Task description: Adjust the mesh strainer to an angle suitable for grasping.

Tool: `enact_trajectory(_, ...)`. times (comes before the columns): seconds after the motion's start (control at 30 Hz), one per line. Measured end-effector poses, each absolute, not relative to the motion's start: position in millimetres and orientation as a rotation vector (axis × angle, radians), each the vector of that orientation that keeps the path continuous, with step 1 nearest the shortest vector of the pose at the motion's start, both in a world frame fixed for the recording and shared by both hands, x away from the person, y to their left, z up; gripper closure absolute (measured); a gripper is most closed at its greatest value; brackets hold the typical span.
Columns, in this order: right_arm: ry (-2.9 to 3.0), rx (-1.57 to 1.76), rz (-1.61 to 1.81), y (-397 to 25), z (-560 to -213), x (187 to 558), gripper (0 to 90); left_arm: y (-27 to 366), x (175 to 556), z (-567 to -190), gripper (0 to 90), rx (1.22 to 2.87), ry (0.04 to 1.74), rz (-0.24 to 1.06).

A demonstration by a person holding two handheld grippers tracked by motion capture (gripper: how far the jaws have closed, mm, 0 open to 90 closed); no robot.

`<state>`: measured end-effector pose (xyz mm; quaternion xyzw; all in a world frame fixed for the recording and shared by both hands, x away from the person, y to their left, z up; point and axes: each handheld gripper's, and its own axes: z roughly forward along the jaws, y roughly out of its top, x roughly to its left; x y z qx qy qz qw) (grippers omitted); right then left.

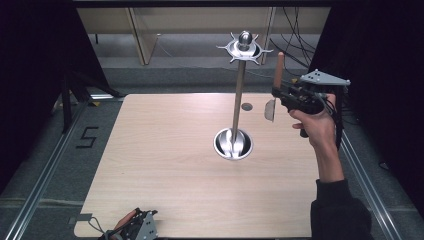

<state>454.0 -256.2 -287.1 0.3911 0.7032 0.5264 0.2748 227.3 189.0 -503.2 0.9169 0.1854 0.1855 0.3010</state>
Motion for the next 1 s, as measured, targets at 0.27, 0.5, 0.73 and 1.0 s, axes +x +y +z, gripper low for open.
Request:
enact_trajectory(0.27,1.871,1.049,1.407,-250,-276,461,71.5,190,228,-502,16.5,2.446,0.483,0.465)
enact_trajectory(0.5,1.890,1.063,1.400,-245,-274,465,71.5,189,228,-502,16.5,2.447,0.481,0.464)
enact_trajectory(0.73,1.888,1.065,1.418,-245,-274,466,71.5,190,228,-502,16.5,2.458,0.471,0.456)
enact_trajectory(1.0,1.899,1.050,1.403,-243,-272,465,71.5,189,228,-504,16.5,2.439,0.487,0.498)
